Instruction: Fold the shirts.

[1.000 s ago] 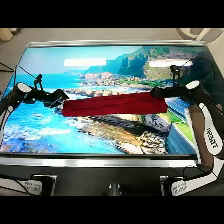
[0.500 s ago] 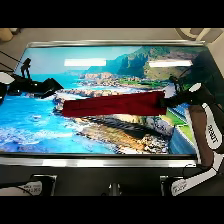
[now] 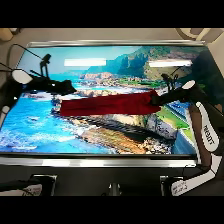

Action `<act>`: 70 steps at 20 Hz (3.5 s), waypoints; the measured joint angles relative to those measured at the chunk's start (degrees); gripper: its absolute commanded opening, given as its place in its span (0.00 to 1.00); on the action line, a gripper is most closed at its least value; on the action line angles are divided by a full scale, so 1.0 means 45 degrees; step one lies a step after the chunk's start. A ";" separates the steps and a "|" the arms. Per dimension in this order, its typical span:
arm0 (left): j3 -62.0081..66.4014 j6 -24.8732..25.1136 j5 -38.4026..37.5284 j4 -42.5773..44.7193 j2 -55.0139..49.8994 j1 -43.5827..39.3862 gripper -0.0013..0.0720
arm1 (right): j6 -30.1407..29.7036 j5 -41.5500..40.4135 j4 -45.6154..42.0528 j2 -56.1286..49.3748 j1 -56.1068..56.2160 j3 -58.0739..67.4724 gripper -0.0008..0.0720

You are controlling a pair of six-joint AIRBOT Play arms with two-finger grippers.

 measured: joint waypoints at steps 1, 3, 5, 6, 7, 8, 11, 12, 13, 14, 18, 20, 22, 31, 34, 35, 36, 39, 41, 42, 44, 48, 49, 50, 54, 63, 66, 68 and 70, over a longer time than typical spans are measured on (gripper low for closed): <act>0.0000 -0.0092 0.0481 -0.0005 -0.0364 -0.0607 0.05 | -0.0024 0.0325 0.0141 0.0442 0.0019 0.0029 0.04; 0.0000 -0.0593 0.1457 -0.0087 -0.1209 -0.1715 0.05 | -0.0044 0.0889 0.0471 0.1477 0.0049 0.0102 0.04; 0.0005 -0.1093 0.2424 -0.0607 -0.2244 -0.2807 0.05 | 0.0092 0.1773 0.0510 0.2501 0.0092 0.0117 0.04; 0.0000 -0.1239 0.2807 -0.1064 -0.2710 -0.3274 0.05 | 0.0223 0.2191 0.0515 0.3011 0.0165 0.0131 0.04; 0.0005 -0.1350 0.3186 -0.1681 -0.3186 -0.3764 0.05 | 0.0355 0.2676 0.0495 0.3536 0.0257 0.0136 0.04; 0.0005 -0.1423 0.3502 -0.2283 -0.3604 -0.4206 0.05 | 0.0466 0.3215 0.0340 0.3993 0.0364 0.0136 0.04; 0.0005 -0.1326 0.4221 -0.4323 -0.4643 -0.5605 0.05 | 0.0923 0.4323 -0.0272 0.5246 0.0544 0.0141 0.04; 0.0005 -0.1195 0.4352 -0.4813 -0.4891 -0.6023 0.05 | 0.1054 0.4566 -0.0442 0.5615 0.0593 0.0136 0.04; 0.0005 -0.1078 0.4439 -0.5251 -0.5081 -0.6411 0.05 | 0.1156 0.4770 -0.0525 0.5960 0.0627 0.0141 0.04; 0.0005 -0.0996 0.4522 -0.5566 -0.5212 -0.6669 0.05 | 0.1239 0.4852 -0.0597 0.6207 0.0646 0.0141 0.04; 0.0000 -0.0481 0.4551 -0.6052 -0.4983 -0.6261 0.05 | 0.1452 0.4231 -0.0806 0.6552 0.1166 0.0141 0.04; 0.0000 -0.0321 0.4386 -0.5469 -0.4124 -0.5110 0.05 | 0.1613 0.3429 -0.0831 0.6237 0.2001 0.0146 0.04; 0.0000 -0.0272 0.4027 -0.4342 -0.2773 -0.3405 0.05 | 0.1749 0.2307 -0.0743 0.5576 0.3186 0.0146 0.04; 0.0010 -0.0534 0.1394 -0.1243 0.5051 0.3638 0.05 | 0.0617 -0.3303 0.3745 0.0379 0.7684 0.0515 0.95; 0.0005 -0.0534 0.0029 0.0335 0.6562 0.4702 0.05 | 0.0350 -0.1987 0.3249 0.0423 0.6751 0.0602 0.95; -0.0005 -0.0534 -0.0379 0.0835 0.6873 0.4901 0.05 | 0.0427 -0.1268 0.2477 0.0656 0.6227 0.0622 0.95; -0.0049 -0.0534 -0.0714 0.1209 0.7082 0.5032 0.05 | 0.0680 -0.0476 0.1433 0.0884 0.5693 0.0622 0.94; -0.0374 -0.0534 -0.1205 0.1919 0.7407 0.5226 0.05 | 0.1744 0.1632 -0.1841 0.1273 0.4294 0.0185 0.93; -0.0729 -0.0529 -0.1394 0.2089 0.7499 0.5129 0.05 | 0.2380 0.2021 -0.2467 0.1384 0.3730 -0.0724 0.93; -0.0899 -0.0529 -0.1433 0.2157 0.7533 0.5013 0.05 | 0.2569 0.1889 -0.2229 0.1418 0.3585 -0.1302 0.93; -0.1141 -0.0529 -0.1520 0.2249 0.7567 0.4687 0.05 | 0.2861 0.0869 -0.1001 0.1370 0.3347 -0.2419 0.93; -0.1331 -0.0529 -0.1379 0.2322 0.7611 0.3993 0.05 | 0.2919 -0.0602 0.1943 0.1035 0.3356 -0.3633 0.41; -0.1350 -0.0529 -0.1263 0.2322 0.7621 0.3857 0.05 | 0.2909 -0.0874 0.2453 0.0976 0.3405 -0.3759 0.04; -0.1360 -0.0529 -0.1083 0.2322 0.7626 0.3745 0.05 | 0.2841 -0.1132 0.3021 0.0942 0.3453 -0.3852 0.04; -0.1399 -0.0529 -0.0665 0.2361 0.7601 0.3546 0.05 | 0.1044 -0.1030 0.5207 0.1263 0.2754 -0.3303 0.04; -0.1452 -0.0534 -0.0160 0.2365 0.7349 0.3473 0.05 | 0.1039 0.2905 0.2744 0.3104 -0.3473 0.1049 0.04; -0.1452 -0.0529 -0.0087 0.2365 0.7325 0.3400 0.05 | 0.1175 0.3512 0.2186 0.3415 -0.6003 0.1593 0.04; -0.1452 -0.0534 -0.0078 0.2365 0.7310 0.3303 0.05 | 0.1214 0.3701 0.2011 0.3677 -0.7514 0.1758 0.04; -0.1452 -0.0534 -0.0073 0.2361 0.7310 0.3143 0.05 | 0.1205 0.3497 0.1933 0.3988 -0.8782 0.1851 0.04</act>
